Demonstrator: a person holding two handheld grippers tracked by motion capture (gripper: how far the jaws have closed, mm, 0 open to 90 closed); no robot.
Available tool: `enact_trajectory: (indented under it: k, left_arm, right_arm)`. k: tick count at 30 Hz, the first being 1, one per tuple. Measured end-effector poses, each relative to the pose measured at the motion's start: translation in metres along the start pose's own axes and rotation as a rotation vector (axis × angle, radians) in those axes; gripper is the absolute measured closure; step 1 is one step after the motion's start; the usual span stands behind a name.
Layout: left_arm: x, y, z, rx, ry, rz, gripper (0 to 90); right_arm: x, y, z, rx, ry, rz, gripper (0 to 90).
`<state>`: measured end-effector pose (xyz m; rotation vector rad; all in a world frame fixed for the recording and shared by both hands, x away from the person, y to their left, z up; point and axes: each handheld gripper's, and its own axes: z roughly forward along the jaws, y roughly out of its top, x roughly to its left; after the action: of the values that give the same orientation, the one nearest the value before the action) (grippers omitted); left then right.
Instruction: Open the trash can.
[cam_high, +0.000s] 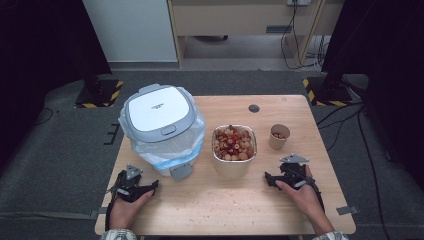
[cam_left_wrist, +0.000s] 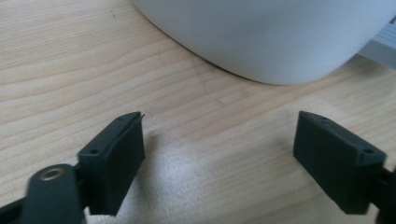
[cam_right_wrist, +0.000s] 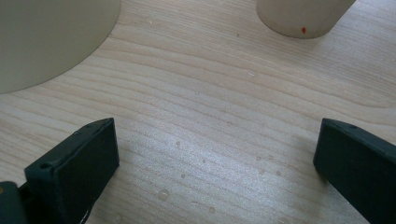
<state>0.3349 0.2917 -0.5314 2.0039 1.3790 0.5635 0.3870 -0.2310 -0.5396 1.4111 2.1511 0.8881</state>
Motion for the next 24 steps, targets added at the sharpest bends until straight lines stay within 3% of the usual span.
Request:
enact_trajectory:
  k: [9, 11, 18, 24]
  left_arm:
    - [-0.008, 0.005, -0.020, -0.064, 0.006, 0.009, 29.6]
    - [-0.014, 0.006, -0.029, -0.082, 0.014, 0.032, 31.6]
    - [-0.032, 0.009, -0.043, -0.112, -0.012, 0.073, 47.3]
    - [-0.038, 0.009, -0.051, -0.123, -0.033, 0.090, 68.5]
  right_arm:
    - [-0.001, -0.001, -0.001, 0.000, 0.007, -0.005, 0.6]
    - [-0.001, -0.001, -0.001, 0.001, 0.008, -0.006, 0.6]
    - [-0.001, -0.001, -0.001, 0.001, 0.010, -0.010, 0.6]
    - [-0.001, -0.001, -0.001, 0.002, 0.013, -0.012, 0.6]
